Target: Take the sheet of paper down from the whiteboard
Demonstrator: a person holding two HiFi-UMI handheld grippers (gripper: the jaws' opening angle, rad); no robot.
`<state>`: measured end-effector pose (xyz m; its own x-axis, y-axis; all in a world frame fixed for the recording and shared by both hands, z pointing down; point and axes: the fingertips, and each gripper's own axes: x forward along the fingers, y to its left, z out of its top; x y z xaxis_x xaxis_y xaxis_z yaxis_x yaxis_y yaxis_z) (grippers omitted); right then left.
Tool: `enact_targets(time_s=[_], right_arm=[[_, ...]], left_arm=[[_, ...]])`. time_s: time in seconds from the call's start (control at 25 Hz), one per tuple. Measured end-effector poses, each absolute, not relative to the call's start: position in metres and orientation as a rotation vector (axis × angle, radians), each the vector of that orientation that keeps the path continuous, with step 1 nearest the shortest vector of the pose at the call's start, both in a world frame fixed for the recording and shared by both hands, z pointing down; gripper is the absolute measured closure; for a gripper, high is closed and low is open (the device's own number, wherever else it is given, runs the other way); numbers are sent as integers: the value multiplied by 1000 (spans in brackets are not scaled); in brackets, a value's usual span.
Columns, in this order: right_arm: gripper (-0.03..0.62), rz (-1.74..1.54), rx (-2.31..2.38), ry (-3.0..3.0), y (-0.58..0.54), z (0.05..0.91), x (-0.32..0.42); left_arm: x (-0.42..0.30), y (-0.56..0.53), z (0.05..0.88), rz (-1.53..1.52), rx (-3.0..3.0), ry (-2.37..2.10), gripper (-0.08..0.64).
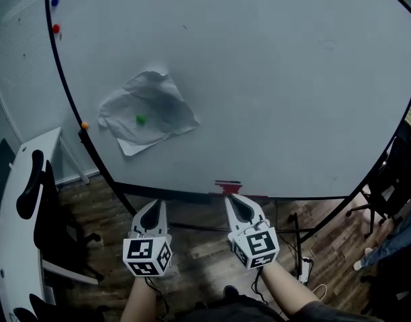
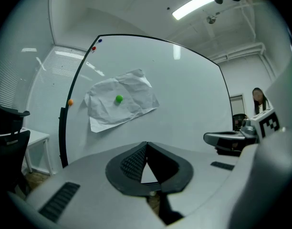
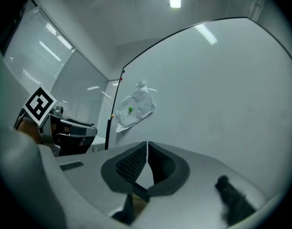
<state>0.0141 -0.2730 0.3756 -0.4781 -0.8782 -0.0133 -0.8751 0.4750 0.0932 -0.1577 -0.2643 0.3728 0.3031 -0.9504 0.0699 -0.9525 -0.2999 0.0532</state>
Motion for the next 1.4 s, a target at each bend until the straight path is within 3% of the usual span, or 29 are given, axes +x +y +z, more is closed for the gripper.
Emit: enact_targets(time_s=[0.72, 1.4], right_arm=[[566, -227, 1202, -2958, -349, 330, 2], [561, -387, 1363, -2833, -383, 276, -43]], left_arm=[[-156, -293, 343, 34, 2207, -2200, 546], [-191, -334, 319, 26, 2312, -2175, 546]])
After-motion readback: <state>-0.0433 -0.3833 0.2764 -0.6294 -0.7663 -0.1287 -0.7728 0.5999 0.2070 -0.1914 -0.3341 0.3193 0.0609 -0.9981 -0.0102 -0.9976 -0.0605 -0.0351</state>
